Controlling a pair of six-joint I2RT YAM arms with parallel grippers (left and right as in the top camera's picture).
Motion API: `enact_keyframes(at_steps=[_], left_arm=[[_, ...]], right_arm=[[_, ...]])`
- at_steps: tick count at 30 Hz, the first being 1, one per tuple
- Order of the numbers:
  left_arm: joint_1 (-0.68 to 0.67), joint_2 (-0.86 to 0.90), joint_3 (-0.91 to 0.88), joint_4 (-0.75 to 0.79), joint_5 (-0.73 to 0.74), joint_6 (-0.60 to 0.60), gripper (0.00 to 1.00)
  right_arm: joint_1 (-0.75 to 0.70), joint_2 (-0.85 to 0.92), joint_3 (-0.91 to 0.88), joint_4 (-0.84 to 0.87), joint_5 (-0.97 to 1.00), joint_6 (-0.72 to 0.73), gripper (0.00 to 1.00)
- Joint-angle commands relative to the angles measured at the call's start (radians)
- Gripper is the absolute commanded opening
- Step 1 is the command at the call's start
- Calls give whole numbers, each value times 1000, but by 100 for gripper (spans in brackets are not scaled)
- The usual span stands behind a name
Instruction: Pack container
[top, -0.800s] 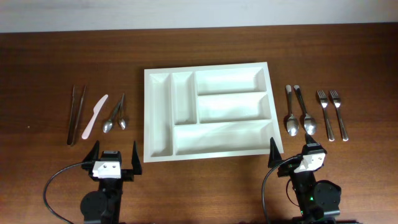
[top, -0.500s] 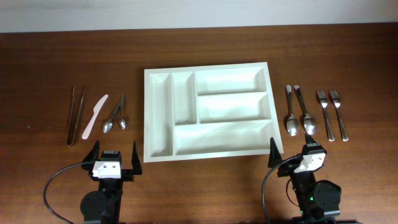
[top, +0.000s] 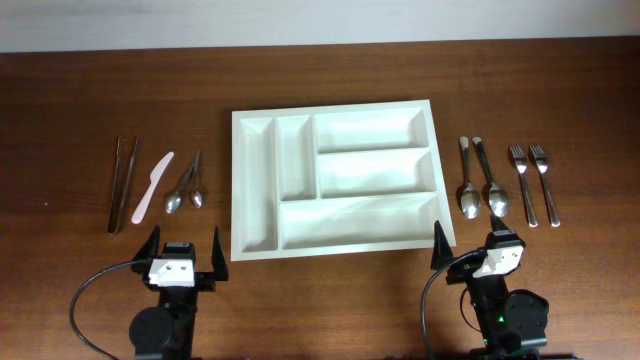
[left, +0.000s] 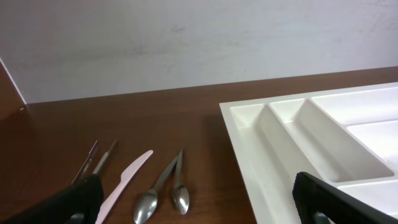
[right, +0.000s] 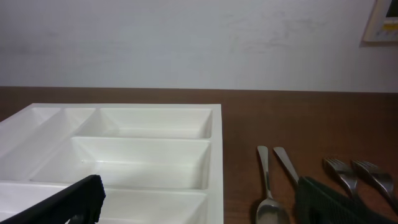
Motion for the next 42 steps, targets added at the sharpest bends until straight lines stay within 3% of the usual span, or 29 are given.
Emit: enact_keyframes(at_steps=[1, 42], left_arm=[[5, -11, -10, 5, 3, 20, 99], [5, -11, -10, 6, 27, 7, 99]], right_arm=[[6, -7, -5, -6, 9, 9, 99], [6, -7, -5, -6, 9, 9, 99]])
